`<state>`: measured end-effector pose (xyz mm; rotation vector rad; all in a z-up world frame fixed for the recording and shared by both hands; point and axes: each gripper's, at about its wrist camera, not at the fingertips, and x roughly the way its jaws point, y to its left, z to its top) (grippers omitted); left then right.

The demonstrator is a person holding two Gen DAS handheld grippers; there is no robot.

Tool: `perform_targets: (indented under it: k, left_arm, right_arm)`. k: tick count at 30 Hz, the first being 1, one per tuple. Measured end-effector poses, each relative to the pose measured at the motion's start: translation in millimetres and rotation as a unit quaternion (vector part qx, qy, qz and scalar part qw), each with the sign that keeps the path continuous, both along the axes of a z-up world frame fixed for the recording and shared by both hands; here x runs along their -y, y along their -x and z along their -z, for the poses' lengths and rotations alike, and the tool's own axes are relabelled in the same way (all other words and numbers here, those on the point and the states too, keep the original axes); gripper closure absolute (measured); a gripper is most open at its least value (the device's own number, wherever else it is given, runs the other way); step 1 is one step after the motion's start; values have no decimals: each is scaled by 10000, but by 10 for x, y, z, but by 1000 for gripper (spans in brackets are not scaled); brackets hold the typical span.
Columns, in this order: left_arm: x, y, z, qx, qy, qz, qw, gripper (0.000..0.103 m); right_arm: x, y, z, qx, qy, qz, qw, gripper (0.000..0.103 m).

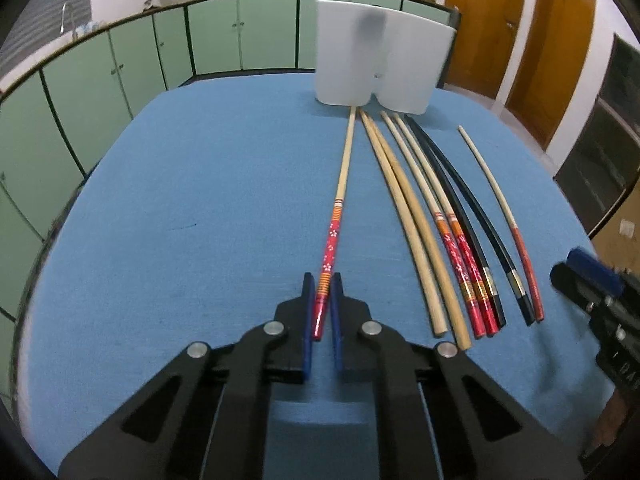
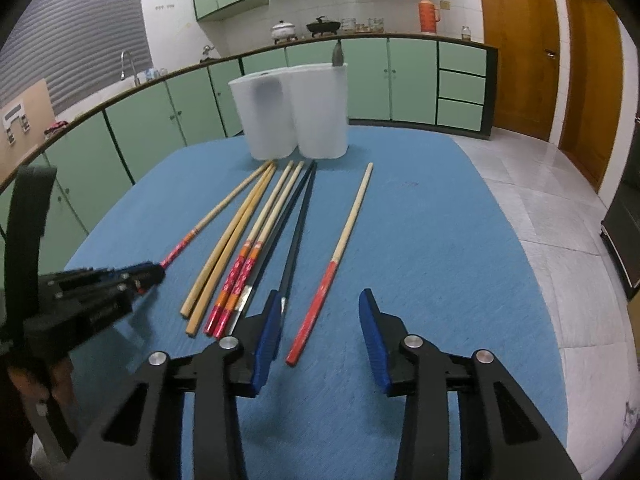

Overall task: Organize utensils
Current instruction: 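Grasp a red-patterned chopstick with the left tool while the right tool grasps a red-tipped chopstick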

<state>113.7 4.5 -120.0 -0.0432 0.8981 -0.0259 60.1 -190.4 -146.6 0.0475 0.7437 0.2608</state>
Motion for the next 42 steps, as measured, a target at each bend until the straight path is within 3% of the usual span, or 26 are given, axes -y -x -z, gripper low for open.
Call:
perform_targets:
  k: [10,12,21,28,31,40,42]
  left_arm:
    - [-23,22,-2,16,-159,-242,9996,96]
    - [-31,24,-1,15,-136,-257,9996,96]
    - [-142,73,-13,66,109,-381,9992,94]
    - [-103,89,1,74,47,-215,9997,75]
    - [-62,85,4,61,-21,-161,9999,72]
    - [-16,82,14,35,-133,-127,9998,74]
    - [4,77,17,31,-154,-84,9998,78]
  right_arm:
    - [-79,-19,120,-344,255,-108,9990,77]
    - [-83,-32,146,-418,312,-80,9986,83]
    - [164,-13,139,-425,-25,51,9991,82]
    - [71,-6,171,-468,125,-56,9988,81]
    - [59,-7,170,-475,166,-46,9987,81]
    - [-45,-6,183,-443,525,-37,9976,87]
    - [-60,-7,186,-443,556,-58,9975,95]
